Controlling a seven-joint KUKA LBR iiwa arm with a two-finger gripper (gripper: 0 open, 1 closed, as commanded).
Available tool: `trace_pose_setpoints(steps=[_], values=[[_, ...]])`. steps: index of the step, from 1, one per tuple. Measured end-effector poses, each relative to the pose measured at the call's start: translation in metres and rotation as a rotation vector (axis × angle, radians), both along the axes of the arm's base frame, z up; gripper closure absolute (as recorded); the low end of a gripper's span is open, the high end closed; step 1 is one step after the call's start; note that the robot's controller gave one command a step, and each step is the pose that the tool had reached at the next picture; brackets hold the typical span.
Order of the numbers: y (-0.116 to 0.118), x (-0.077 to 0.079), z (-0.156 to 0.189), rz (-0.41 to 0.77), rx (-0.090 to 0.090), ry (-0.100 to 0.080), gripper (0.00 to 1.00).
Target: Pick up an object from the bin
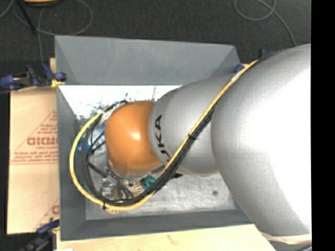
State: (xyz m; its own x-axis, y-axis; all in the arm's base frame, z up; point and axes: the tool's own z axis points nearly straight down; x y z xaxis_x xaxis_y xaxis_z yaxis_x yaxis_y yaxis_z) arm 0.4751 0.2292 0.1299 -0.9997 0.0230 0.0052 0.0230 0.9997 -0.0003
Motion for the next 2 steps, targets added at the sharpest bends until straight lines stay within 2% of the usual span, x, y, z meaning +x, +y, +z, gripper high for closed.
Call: trace_pose_setpoints(steps=[1,2], values=[[-0.001,0.002,0.015,-0.022,0.006,-0.012,1.0],[-0.001,0.001,0.054,-0.024,-0.001,0.001,1.0]])
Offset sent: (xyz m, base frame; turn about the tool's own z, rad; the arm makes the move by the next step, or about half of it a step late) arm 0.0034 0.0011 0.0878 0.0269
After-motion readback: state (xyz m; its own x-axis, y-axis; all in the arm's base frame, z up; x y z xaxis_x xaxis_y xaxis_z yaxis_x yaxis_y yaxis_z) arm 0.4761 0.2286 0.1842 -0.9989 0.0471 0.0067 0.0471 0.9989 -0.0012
